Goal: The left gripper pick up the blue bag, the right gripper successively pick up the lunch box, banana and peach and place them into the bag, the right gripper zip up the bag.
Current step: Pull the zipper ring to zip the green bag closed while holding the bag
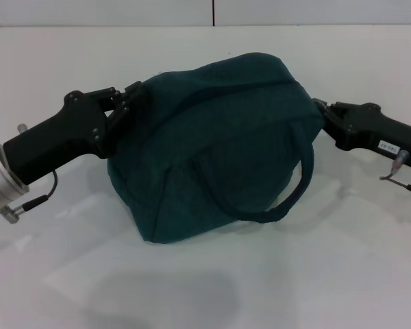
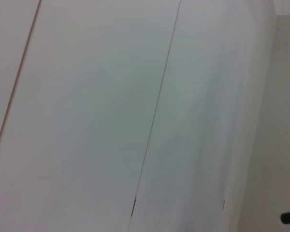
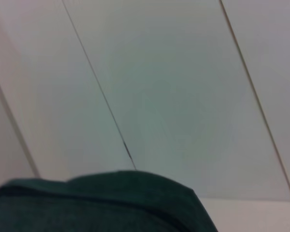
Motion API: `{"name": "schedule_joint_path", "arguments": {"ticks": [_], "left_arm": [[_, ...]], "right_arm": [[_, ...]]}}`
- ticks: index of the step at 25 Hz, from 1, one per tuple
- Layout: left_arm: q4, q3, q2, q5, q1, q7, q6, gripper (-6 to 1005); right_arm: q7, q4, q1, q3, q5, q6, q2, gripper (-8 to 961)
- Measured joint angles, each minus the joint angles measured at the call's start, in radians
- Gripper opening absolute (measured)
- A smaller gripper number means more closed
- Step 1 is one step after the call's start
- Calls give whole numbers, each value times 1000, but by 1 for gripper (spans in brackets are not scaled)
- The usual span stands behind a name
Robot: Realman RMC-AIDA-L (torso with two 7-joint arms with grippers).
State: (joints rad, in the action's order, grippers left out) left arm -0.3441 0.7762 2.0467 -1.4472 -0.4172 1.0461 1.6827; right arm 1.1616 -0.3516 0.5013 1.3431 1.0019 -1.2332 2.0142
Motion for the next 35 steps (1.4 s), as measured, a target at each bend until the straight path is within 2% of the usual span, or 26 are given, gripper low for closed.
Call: {"name": "schedule_joint_path", "arguments": {"ticks": [7,18,35], "left_arm": [[-1,0,-5,0,0,19,2,50],[-1,-12,-8,-1,1,26,3,50],[-1,-11,-9,-3,0,28,2,50]], "right_arm": [[5,4,26,63,1,83,3,18],[14,5,39,71,1,144,4,18],[32,14,35,100,3,152,4,19]]}}
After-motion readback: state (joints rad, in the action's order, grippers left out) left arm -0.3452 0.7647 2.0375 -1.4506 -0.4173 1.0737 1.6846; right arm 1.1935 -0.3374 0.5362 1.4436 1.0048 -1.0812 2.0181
